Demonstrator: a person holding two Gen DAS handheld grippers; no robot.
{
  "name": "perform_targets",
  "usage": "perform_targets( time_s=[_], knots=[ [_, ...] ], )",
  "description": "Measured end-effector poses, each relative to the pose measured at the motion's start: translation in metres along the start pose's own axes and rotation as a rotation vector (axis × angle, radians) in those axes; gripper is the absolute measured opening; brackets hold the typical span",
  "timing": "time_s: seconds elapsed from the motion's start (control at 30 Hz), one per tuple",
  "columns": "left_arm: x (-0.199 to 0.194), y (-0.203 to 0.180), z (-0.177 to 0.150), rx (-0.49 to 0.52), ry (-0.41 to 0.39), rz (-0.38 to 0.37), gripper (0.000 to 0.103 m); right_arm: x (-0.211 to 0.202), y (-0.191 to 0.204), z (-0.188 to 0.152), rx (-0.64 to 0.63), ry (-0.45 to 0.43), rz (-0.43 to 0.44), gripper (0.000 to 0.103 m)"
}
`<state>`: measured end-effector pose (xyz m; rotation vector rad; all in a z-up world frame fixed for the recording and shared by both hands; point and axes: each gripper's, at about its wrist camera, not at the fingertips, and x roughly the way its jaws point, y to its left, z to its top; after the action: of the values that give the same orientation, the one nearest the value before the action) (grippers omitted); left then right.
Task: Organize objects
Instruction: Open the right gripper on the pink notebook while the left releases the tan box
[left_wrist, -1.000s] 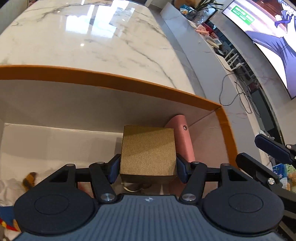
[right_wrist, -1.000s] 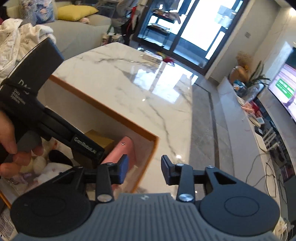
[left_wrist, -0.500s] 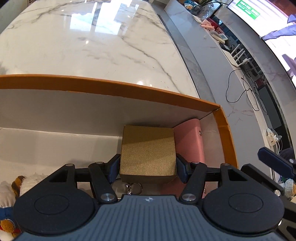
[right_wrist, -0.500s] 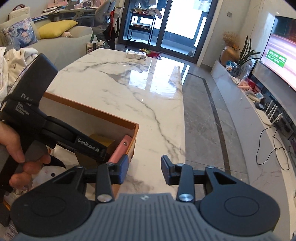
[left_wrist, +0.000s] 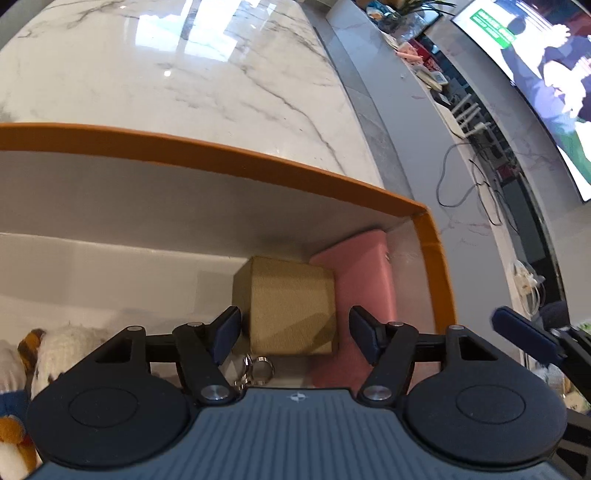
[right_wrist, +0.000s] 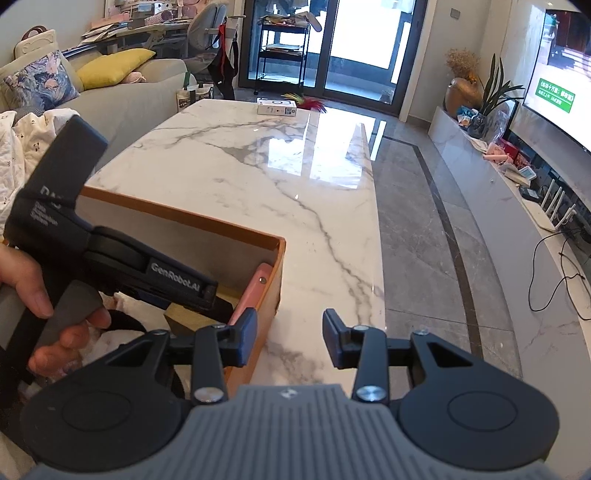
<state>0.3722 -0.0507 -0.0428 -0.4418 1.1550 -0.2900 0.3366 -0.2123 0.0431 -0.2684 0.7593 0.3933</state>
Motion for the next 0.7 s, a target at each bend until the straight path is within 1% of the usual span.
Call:
perform_targets(
  time_s=[0.03,0.07,0.1,0.13,0.2,0.23,0.5,0.67,0.7],
  knots=[
    [-0.003,0.000,-0.001,0.005,0.000,-0.006,0.074,-0.001,0.000,0.000,0.007,0.006,0.016,0.041],
    [-0.006,0.001,-0.002,0.009,0.000,-0.013,0.069,-0.001,0.000,0.000,0.017,0.012,0.034,0.041],
    [-0.007,0.001,-0.003,0.017,0.002,-0.015,0.061,-0.001,-0.001,-0.001,0.026,0.019,0.052,0.041],
    [-0.008,0.001,-0.003,0.025,0.006,-0.013,0.058,0.000,0.000,-0.002,0.034,0.029,0.069,0.041],
    [-0.008,0.002,-0.003,0.036,0.005,-0.001,0.044,0.002,0.002,-0.003,0.038,0.048,0.086,0.041],
    [-0.007,0.002,-0.002,0.042,0.000,0.012,0.041,0.003,0.004,-0.004,0.033,0.054,0.086,0.041],
    [-0.001,-0.006,0.001,0.063,-0.023,0.071,0.041,0.009,0.010,-0.009,0.028,0.087,0.074,0.041],
    [-0.003,0.003,0.003,0.008,-0.025,0.039,0.041,0.004,0.011,-0.009,0.035,0.081,0.072,0.041],
    [-0.005,0.005,0.001,0.000,-0.031,0.033,0.044,0.002,0.010,-0.009,0.036,0.078,0.071,0.041]
  ],
)
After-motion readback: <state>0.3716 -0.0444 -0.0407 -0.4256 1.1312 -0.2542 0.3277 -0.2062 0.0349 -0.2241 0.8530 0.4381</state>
